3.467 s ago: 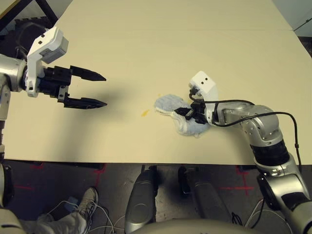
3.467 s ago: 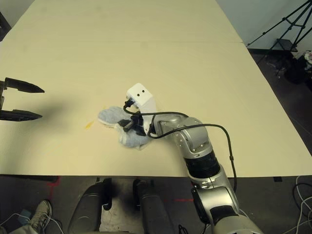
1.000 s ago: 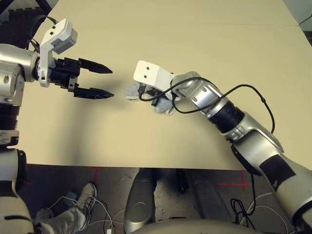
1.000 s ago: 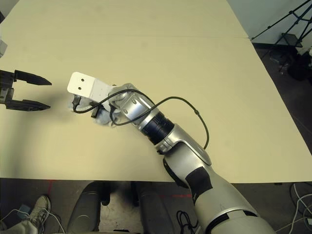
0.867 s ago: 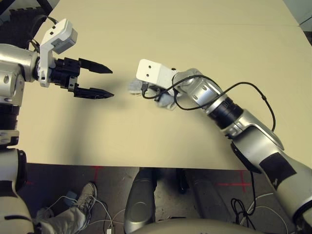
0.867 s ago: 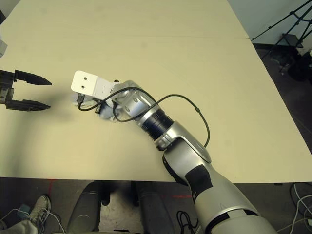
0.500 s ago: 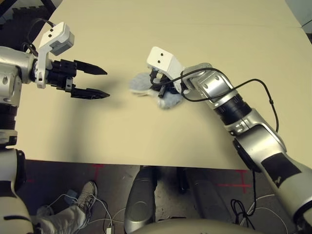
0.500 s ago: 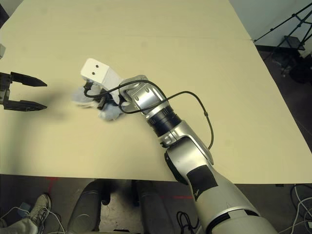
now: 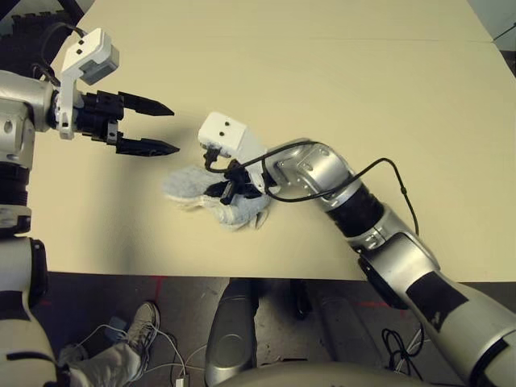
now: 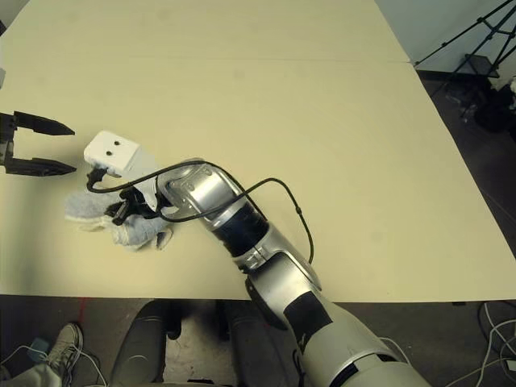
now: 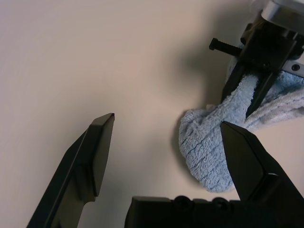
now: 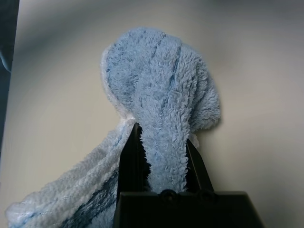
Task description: Wipe the water off the table with a rag.
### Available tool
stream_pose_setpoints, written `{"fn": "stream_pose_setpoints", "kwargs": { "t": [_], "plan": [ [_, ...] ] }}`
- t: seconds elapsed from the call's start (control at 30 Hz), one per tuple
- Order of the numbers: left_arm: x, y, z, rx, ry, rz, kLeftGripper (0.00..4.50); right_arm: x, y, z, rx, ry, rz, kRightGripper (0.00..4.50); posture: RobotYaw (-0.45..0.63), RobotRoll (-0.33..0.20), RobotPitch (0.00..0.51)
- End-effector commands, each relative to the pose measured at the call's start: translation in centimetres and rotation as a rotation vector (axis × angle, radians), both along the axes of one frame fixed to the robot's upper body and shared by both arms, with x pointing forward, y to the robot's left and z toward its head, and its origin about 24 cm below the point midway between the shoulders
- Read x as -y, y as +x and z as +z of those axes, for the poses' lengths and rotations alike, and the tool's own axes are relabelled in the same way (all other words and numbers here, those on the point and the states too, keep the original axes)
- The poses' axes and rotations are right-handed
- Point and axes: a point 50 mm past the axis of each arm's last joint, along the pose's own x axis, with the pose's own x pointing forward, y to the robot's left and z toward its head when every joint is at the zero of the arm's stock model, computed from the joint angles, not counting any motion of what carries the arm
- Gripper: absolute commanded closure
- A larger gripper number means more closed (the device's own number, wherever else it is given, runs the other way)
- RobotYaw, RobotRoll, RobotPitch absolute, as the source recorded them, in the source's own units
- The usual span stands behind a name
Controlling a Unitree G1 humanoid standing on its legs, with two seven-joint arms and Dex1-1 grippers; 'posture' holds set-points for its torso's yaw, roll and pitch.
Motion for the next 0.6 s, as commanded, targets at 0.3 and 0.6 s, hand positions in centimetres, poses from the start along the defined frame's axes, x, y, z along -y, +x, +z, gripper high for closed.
{"fn": "stream_pose_setpoints", "kwargs": {
  "t": [0.3, 0.6],
  "plan": [
    [0.0, 0.0, -0.2, -0.013, -0.004, -0.005, 0.00, 2.7, 5.2, -1.6, 0.248, -0.165, -0.212, 4.31, 0.22, 0.000, 0.273],
    [0.4, 0.4, -0.7, 0.010, -0.046, 0.007, 0.00, 12.5, 11.3, -0.7, 0.345, -0.232, -0.660, 4.31, 0.22, 0.000, 0.277]
  ]
}}
